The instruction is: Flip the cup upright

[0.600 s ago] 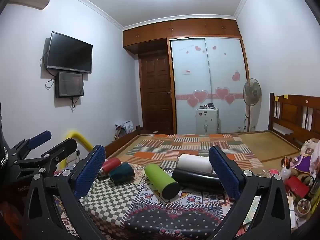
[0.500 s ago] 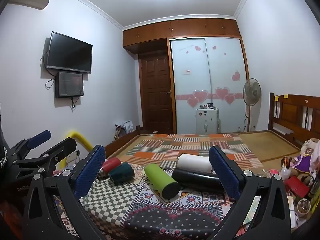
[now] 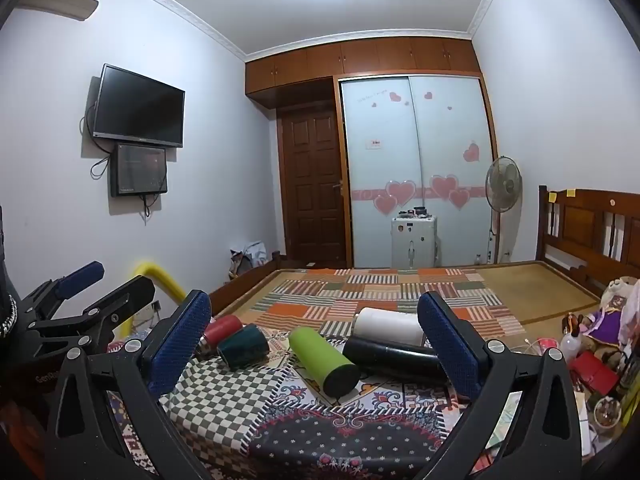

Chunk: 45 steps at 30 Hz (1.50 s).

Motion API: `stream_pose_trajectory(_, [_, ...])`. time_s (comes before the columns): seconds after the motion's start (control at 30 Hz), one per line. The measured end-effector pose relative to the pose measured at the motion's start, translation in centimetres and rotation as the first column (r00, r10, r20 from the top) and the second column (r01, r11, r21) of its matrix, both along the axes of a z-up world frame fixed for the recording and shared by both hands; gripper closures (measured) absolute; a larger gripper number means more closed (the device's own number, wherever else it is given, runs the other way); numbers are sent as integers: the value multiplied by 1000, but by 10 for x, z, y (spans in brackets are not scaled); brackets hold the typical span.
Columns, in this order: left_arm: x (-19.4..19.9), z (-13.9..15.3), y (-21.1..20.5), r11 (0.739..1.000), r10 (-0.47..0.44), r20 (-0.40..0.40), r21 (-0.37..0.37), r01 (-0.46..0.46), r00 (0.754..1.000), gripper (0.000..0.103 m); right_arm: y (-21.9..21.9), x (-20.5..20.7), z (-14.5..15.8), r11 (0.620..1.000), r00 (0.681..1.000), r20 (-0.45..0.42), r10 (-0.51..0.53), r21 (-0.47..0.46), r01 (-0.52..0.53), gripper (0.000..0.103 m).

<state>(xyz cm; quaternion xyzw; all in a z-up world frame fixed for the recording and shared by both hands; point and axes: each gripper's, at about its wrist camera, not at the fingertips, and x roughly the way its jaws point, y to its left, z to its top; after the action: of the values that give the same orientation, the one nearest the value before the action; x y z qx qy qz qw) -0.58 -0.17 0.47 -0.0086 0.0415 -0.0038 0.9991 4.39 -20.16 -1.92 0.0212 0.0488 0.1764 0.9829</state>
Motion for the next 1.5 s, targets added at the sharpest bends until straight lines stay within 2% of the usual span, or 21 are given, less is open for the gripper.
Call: stream_pose_trajectory(1.5, [7,-6,-2,1000,6,-12,-3,-6,1000,0,3,0,-5,1000,1000,-17,6,-4,-6,0])
